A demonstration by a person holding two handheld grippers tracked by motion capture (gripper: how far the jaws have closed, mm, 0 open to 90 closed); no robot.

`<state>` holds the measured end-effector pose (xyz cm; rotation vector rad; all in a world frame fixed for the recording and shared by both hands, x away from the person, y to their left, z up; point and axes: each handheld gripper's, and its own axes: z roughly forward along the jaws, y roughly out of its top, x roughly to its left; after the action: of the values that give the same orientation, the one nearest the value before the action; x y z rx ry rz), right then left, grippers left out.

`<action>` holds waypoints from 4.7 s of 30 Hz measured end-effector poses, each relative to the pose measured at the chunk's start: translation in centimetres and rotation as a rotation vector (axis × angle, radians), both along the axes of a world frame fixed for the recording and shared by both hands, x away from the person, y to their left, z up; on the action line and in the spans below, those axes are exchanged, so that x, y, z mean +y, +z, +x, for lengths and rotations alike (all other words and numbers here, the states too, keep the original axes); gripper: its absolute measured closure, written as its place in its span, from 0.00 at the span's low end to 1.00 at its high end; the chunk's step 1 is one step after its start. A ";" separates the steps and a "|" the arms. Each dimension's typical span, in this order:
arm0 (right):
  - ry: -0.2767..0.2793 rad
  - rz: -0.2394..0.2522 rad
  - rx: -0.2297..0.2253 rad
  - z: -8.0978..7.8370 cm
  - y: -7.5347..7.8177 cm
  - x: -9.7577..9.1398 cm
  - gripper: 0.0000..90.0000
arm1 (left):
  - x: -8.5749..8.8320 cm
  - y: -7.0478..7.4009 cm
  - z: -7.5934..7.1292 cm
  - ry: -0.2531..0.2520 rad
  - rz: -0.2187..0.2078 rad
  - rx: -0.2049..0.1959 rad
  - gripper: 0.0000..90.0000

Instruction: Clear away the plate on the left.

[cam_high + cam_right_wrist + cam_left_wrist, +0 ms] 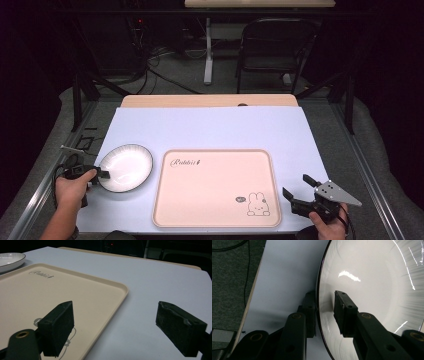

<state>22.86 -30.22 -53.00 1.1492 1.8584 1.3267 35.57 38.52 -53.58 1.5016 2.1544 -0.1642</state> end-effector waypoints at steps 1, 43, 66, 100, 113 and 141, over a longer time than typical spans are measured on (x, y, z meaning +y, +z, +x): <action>0.000 0.000 0.001 0.0 0.0 0.0 0.16 | 0.0 0.0 0.0 0.000 0.000 0.000 0.80; -0.003 0.005 0.003 0.0 0.0 -0.1 0.16 | -0.3 3.5 0.4 -0.012 0.014 -0.093 0.95; -0.003 0.002 -0.002 0.0 0.0 0.0 0.16 | -1.7 7.6 0.9 -0.090 0.130 -0.140 0.93; -0.002 0.002 -0.001 0.0 0.0 -0.1 0.16 | -8.9 11.4 1.7 -0.306 0.146 -0.201 0.93; -0.001 0.001 -0.002 0.0 0.0 -0.1 0.16 | -12.2 11.1 2.3 -0.386 0.142 -0.199 0.92; 0.001 0.002 -0.004 -0.1 0.0 -0.1 0.16 | -19.9 10.8 2.8 -0.575 0.117 -0.198 0.92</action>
<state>22.80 -30.31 -52.99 1.1452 1.8554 1.3306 38.35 18.60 -42.79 2.0784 1.5560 -0.0790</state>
